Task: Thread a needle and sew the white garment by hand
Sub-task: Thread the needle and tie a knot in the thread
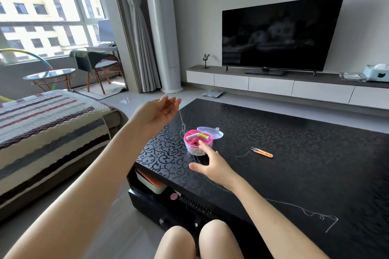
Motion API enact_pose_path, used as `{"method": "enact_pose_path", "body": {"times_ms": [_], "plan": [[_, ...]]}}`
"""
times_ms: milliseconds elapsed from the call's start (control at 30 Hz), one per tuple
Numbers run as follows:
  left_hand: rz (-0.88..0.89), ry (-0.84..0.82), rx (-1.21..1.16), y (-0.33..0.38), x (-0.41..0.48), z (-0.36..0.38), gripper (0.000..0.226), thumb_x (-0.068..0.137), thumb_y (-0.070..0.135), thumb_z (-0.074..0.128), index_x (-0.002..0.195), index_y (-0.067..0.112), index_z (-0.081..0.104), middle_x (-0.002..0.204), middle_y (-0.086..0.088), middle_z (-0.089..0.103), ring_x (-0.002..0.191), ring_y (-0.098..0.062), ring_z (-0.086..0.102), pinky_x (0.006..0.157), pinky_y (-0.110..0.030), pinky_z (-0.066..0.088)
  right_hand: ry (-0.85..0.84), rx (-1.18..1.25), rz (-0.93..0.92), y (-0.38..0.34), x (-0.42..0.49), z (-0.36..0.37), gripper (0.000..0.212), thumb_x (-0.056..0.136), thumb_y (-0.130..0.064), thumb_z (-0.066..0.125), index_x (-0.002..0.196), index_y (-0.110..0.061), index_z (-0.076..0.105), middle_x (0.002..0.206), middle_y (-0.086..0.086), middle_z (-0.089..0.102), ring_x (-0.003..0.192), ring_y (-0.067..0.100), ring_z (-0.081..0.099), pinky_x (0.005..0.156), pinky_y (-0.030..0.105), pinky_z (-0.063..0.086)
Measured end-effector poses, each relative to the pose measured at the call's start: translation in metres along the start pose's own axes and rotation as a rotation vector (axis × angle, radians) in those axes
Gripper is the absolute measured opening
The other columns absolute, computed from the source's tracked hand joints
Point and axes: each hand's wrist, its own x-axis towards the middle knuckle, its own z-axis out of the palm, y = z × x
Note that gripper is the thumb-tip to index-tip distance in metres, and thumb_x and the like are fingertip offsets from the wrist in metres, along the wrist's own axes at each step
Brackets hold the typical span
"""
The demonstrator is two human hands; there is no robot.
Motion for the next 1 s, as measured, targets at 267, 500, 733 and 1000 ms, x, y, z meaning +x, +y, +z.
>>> {"method": "enact_pose_path", "body": {"times_ms": [267,500,733,1000], "plan": [[0.098,-0.042,-0.017,0.024,-0.005,0.000,0.025,0.100,-0.001,0.036,0.081,0.001,0.052,0.083,-0.014,0.059,0.058,-0.021,0.070,0.059,-0.026,0.059,0.118,-0.014,-0.097,0.019,-0.010,0.006,0.040,0.098,-0.041,0.042,0.066,-0.021,0.055,0.046,-0.015,0.051,0.044,-0.001,0.044,0.056,0.020,0.034],[0.117,-0.007,-0.092,0.039,0.002,-0.018,0.024,0.100,-0.001,0.035,0.083,0.003,0.051,0.086,-0.013,0.059,0.080,-0.024,0.064,0.061,-0.027,0.059,0.167,-0.244,0.110,0.093,-0.049,-0.028,0.043,0.100,-0.036,0.044,0.060,-0.022,0.053,0.042,-0.014,0.046,0.045,0.002,0.041,0.057,0.026,0.034],[0.121,0.060,-0.142,0.045,0.013,-0.035,0.020,0.101,0.002,0.036,0.088,0.002,0.052,0.096,-0.014,0.059,0.082,-0.023,0.064,0.059,-0.027,0.057,0.277,-0.398,0.364,0.148,-0.086,-0.070,0.042,0.098,-0.035,0.046,0.060,-0.020,0.058,0.053,-0.005,0.052,0.055,0.010,0.050,0.055,0.024,0.034],[0.133,0.068,-0.191,0.046,0.011,-0.029,0.025,0.101,0.003,0.035,0.082,0.004,0.051,0.088,-0.011,0.058,0.083,-0.022,0.062,0.068,-0.027,0.056,0.204,-0.816,0.556,0.163,-0.106,-0.093,0.025,0.093,-0.042,0.050,0.112,-0.029,0.060,0.105,-0.009,0.065,0.109,0.017,0.056,0.089,0.028,0.036]]}}
